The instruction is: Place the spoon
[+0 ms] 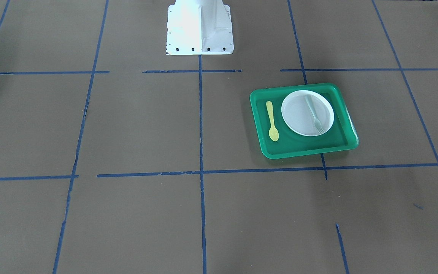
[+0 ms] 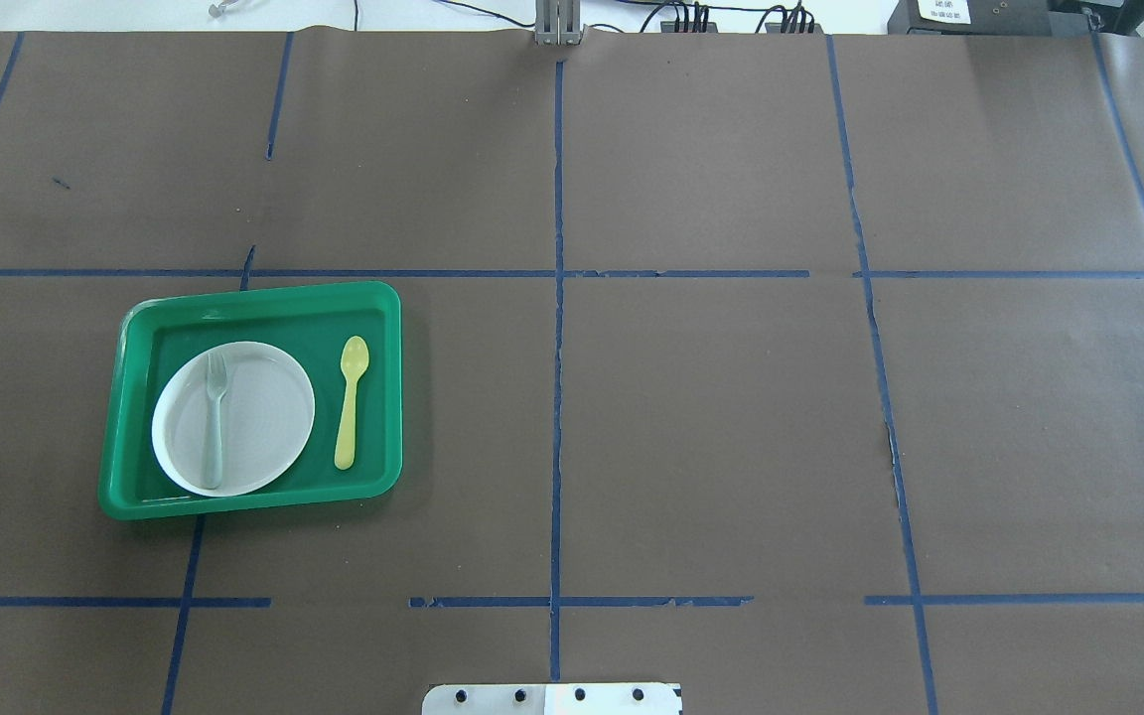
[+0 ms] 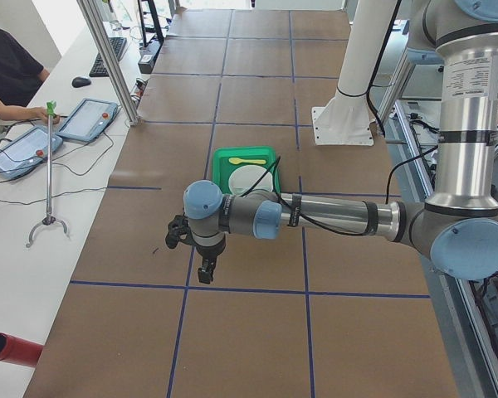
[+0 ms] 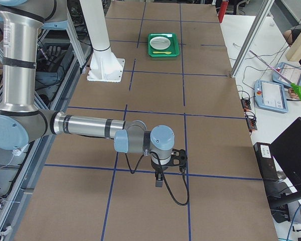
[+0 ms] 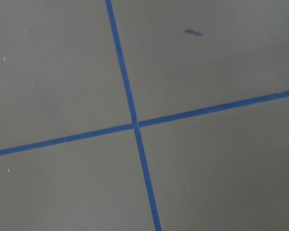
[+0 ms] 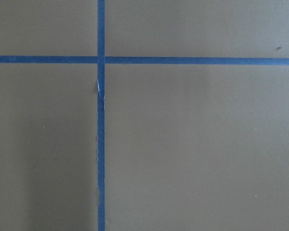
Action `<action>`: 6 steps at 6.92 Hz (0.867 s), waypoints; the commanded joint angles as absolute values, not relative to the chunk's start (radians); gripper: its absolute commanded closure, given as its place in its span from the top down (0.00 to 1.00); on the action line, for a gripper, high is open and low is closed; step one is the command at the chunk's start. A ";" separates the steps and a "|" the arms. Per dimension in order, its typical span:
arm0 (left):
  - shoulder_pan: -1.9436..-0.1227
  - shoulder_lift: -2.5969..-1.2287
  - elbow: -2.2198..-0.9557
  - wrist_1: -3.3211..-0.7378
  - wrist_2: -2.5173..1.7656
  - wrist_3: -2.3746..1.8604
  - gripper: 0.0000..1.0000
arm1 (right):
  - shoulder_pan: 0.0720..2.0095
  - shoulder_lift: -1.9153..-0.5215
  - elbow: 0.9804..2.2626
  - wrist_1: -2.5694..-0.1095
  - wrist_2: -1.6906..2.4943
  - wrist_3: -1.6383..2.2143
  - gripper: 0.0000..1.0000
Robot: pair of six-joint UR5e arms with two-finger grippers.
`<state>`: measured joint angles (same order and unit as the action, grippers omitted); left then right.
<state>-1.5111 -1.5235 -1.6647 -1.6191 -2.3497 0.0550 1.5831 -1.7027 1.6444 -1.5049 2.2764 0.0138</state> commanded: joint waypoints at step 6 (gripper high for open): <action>-1.571 -1.454 -1.655 -1.614 -2.355 0.066 1.00 | 1.583 -1.703 1.644 -1.505 2.276 0.014 1.00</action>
